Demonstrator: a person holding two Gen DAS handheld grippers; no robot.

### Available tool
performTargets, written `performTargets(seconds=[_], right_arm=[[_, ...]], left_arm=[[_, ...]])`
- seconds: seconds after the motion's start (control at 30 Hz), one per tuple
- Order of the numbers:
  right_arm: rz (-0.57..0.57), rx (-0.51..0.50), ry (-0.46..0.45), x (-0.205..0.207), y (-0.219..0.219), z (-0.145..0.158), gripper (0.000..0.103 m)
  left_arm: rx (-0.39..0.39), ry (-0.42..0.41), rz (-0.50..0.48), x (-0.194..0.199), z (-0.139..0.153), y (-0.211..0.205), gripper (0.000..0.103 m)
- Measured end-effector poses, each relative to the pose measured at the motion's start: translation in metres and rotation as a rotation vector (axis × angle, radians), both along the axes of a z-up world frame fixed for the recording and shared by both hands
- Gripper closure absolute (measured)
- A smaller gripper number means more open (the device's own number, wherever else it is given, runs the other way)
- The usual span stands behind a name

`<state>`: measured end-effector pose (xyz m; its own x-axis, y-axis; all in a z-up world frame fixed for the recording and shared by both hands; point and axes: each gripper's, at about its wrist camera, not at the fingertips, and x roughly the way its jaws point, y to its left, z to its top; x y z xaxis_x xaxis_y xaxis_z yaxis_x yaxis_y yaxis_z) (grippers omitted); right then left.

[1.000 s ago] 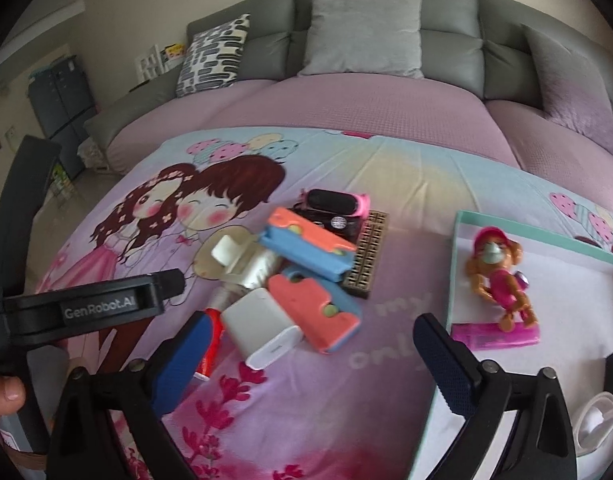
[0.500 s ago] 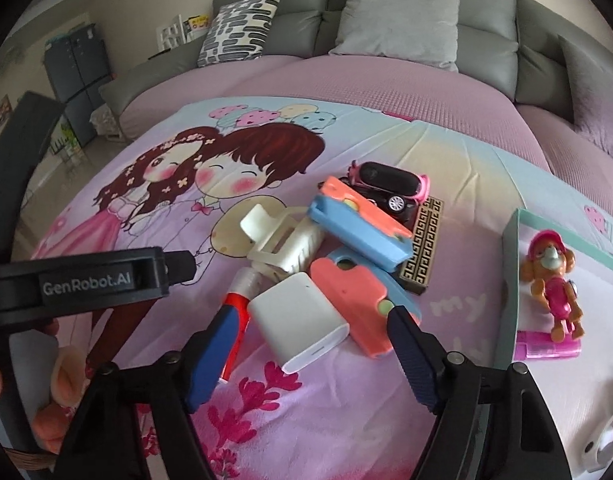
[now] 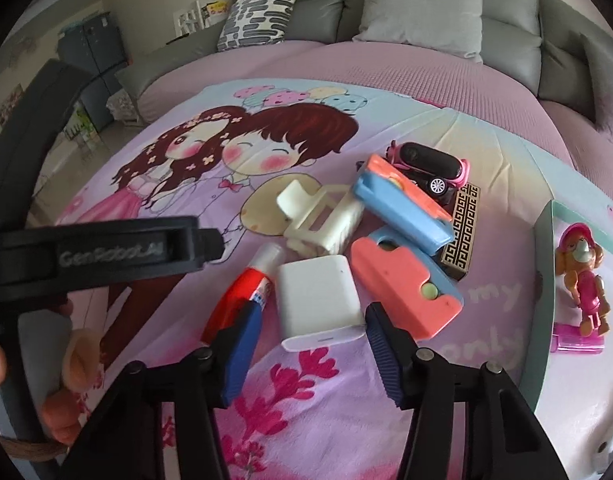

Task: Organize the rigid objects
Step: 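Move the right tool to the white power adapter while the left tool approaches the red glue bottle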

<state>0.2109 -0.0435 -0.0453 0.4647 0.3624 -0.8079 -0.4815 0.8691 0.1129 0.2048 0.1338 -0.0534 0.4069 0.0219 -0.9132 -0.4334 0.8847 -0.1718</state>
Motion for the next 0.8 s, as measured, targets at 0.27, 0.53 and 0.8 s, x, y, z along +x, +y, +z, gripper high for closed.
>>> performTargets(seconds=[0.27,0.53,0.8], right_arm=[[-0.028,0.026,-0.004,0.003,-0.001,-0.004,0.054],[-0.05,0.044,-0.02,-0.001,-0.014,0.012,0.056],[-0.075,0.03,-0.019,-0.005,-0.031,0.022,0.056]], left_arm=[[-0.003,0.006,-0.014,0.006,-0.001,-0.005,0.007],[-0.035,-0.018,-0.07,0.008,0.003,-0.018,0.007],[-0.048,-0.023,-0.121,0.01,0.004,-0.03,0.007]])
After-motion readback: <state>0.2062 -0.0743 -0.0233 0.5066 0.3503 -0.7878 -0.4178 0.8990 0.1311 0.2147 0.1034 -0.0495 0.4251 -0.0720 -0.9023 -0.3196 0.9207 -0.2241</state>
